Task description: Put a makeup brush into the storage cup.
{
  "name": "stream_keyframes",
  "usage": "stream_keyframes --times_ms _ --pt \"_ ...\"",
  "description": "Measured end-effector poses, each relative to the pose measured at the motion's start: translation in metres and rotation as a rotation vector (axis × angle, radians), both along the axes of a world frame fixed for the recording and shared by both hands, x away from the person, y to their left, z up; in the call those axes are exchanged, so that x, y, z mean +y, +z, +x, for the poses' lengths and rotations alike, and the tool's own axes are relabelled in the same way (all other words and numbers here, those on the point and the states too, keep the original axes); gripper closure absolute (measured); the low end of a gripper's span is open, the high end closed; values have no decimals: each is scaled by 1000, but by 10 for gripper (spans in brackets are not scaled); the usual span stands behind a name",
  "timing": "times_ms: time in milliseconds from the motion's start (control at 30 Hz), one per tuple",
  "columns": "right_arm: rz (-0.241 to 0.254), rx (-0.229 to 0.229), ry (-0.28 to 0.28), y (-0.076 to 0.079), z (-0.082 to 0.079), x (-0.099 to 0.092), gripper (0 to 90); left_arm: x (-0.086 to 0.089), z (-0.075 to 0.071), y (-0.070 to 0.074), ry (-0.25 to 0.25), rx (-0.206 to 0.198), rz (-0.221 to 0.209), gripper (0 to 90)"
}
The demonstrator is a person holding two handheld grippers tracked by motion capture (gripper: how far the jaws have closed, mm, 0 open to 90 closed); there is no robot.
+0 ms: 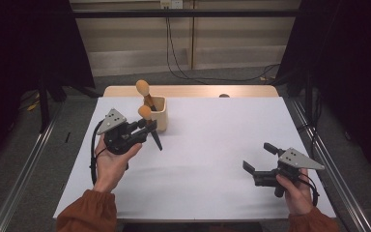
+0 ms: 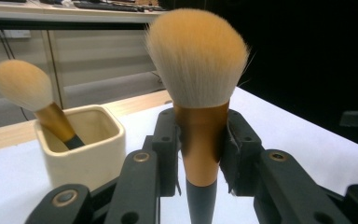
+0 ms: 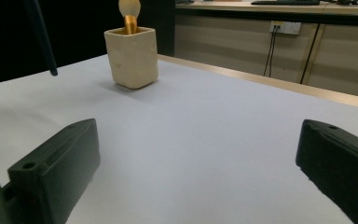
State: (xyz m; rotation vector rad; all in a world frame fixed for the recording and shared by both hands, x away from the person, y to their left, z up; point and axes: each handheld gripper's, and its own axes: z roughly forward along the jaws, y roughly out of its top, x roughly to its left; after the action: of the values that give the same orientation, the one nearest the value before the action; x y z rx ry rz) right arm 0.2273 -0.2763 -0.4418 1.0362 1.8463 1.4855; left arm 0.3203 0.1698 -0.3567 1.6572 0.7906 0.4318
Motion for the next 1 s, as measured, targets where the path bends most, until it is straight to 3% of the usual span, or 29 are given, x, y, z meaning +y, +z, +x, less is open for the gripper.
stream_keyframes --times_ms 100,267,533,733,1000 --pt "-6 6 14 -1 -1 -5 0 3 3 4 7 -5 3 697" --pt "7 -9 -11 -1 -3 -10 0 7 7 14 25 -14 -16 697" --pt "30 10 -31 -6 -9 -17 0 12 15 27 33 -26 6 697" --pt "65 11 -90 -9 -11 -20 0 10 29 28 50 -18 6 697" --pt "73 0 -93 -10 -10 -16 0 8 49 40 72 -32 10 697"
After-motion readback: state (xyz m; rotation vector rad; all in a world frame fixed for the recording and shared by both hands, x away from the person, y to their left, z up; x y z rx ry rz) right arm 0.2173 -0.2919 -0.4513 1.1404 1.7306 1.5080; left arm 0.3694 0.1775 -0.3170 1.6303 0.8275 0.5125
